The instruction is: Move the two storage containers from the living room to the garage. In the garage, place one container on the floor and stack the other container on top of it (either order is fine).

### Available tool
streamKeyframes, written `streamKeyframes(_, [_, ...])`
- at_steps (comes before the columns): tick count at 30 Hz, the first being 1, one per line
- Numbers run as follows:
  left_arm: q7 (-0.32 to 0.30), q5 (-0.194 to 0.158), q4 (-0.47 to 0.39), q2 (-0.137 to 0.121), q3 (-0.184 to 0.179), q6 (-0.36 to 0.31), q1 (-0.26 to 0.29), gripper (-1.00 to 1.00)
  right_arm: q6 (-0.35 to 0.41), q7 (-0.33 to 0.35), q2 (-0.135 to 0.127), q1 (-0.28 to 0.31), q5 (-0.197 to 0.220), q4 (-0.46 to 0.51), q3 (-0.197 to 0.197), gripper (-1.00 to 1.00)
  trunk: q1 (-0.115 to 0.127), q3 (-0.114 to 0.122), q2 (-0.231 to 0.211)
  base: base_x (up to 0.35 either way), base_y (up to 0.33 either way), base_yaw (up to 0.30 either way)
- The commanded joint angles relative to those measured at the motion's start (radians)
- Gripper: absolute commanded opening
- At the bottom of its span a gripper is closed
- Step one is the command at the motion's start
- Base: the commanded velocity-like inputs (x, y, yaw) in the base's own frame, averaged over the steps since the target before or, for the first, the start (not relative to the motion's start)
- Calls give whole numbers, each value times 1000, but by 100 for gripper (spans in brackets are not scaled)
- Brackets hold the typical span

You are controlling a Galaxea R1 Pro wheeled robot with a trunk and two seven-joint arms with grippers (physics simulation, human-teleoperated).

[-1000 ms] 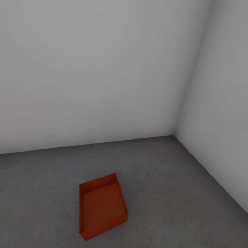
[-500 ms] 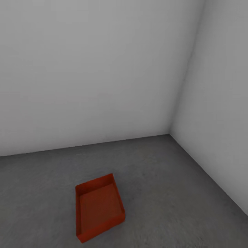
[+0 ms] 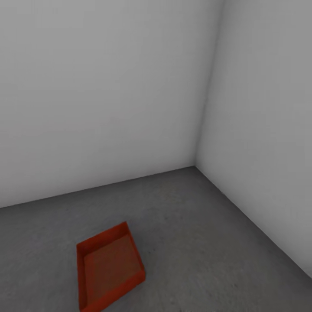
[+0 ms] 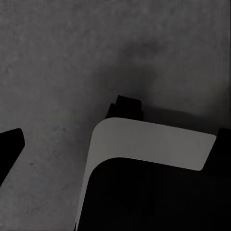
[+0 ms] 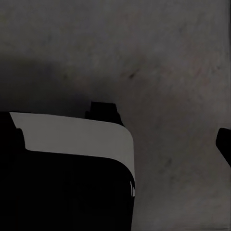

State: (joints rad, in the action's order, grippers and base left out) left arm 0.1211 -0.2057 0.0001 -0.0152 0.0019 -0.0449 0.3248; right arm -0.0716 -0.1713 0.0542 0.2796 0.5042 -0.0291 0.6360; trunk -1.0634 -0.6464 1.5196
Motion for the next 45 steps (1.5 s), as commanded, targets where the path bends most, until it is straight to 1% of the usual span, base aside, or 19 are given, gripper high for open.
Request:
streamKeyframes(1, [2, -6, 0, 0, 0, -3, 0, 100, -5, -1, 1, 1, 10, -3, 8, 100, 0, 0, 0, 0, 0, -288])
streamKeyframes(18, [2, -6, 0, 0, 0, -3, 0, 100, -5, -1, 2, 1, 10, -3, 8, 100, 0, 15, 0, 0, 0, -268])
streamKeyframes(45, [2, -6, 0, 0, 0, -3, 0, 100, -5, -1, 1, 1, 10, -3, 8, 100, 0, 47, 0, 0, 0, -182])
